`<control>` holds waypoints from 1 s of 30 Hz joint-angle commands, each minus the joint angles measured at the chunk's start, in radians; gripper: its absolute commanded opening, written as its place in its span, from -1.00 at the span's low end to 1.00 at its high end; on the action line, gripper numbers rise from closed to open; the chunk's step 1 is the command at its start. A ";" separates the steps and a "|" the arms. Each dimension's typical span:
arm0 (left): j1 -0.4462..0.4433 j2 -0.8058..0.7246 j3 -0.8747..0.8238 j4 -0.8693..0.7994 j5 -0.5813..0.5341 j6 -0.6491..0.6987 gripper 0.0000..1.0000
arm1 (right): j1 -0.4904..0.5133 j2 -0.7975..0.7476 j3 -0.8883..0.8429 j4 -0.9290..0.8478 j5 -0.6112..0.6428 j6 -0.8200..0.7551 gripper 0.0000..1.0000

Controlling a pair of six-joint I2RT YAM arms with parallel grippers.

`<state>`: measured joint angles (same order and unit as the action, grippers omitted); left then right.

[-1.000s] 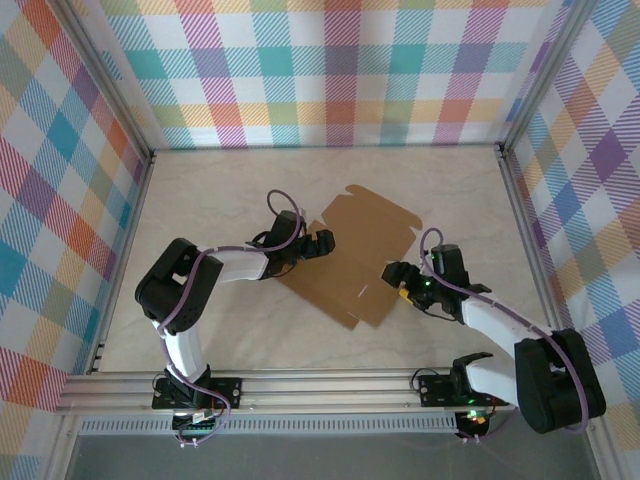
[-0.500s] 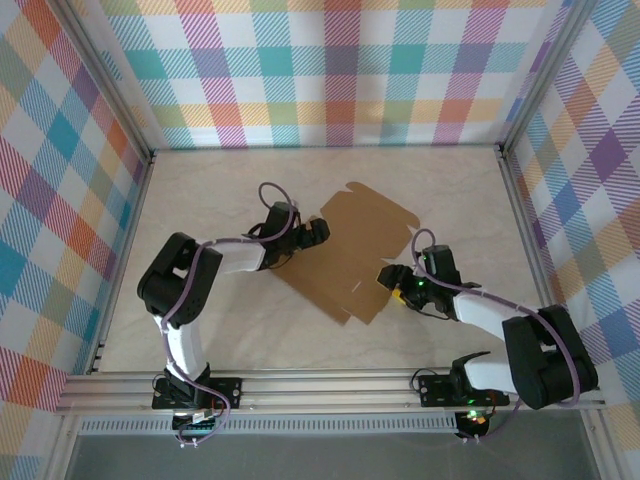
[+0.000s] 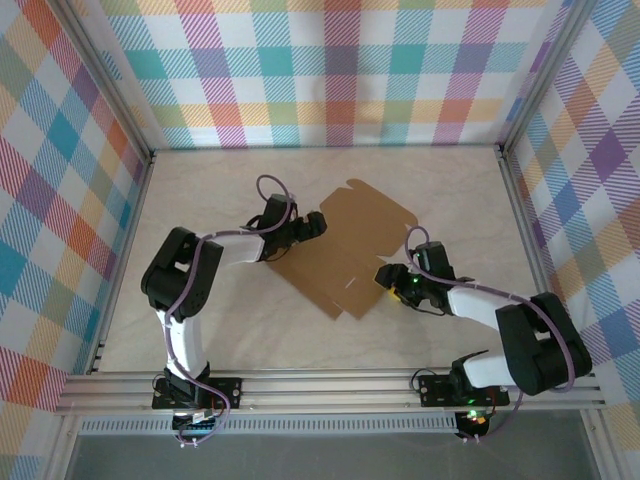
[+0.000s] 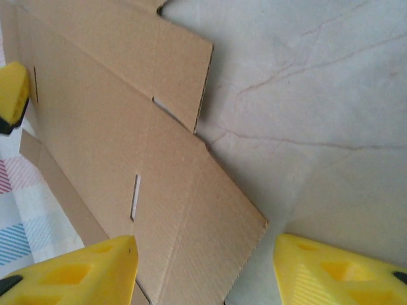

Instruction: Fold the paper box

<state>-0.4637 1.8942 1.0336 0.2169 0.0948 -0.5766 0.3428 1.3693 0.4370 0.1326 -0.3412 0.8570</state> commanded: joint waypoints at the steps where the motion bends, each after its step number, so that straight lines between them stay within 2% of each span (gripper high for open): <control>1: 0.012 -0.112 -0.079 -0.041 0.003 -0.017 1.00 | 0.009 0.053 0.063 0.052 0.007 -0.007 0.09; 13: 0.038 -0.323 -0.242 -0.113 -0.068 0.000 1.00 | -0.034 0.382 0.341 0.086 -0.056 -0.105 -0.23; 17: 0.095 -0.328 -0.230 -0.126 -0.038 0.019 1.00 | -0.098 0.472 0.464 0.037 -0.064 -0.186 -0.40; 20: 0.145 -0.274 -0.149 -0.167 -0.017 0.089 1.00 | -0.142 0.511 0.536 0.005 -0.090 -0.225 -0.39; 22: 0.174 -0.205 -0.065 -0.201 -0.001 0.153 1.00 | -0.155 0.496 0.541 0.005 -0.085 -0.230 -0.30; 24: 0.204 -0.119 0.025 -0.226 0.024 0.198 1.00 | -0.156 0.457 0.516 0.011 -0.063 -0.230 0.09; 26: 0.236 -0.006 0.132 -0.276 0.114 0.213 1.00 | -0.151 0.403 0.459 0.028 -0.047 -0.204 0.41; 28: 0.252 0.075 0.215 -0.308 0.192 0.205 1.00 | -0.121 0.335 0.403 0.036 -0.032 -0.205 0.55; 30: 0.252 0.125 0.262 -0.322 0.216 0.201 1.00 | -0.048 0.270 0.361 0.008 0.037 -0.218 0.58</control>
<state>-0.2222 1.9659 1.2495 -0.0074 0.2043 -0.4095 0.2192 1.7195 0.8387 0.1558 -0.3557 0.6640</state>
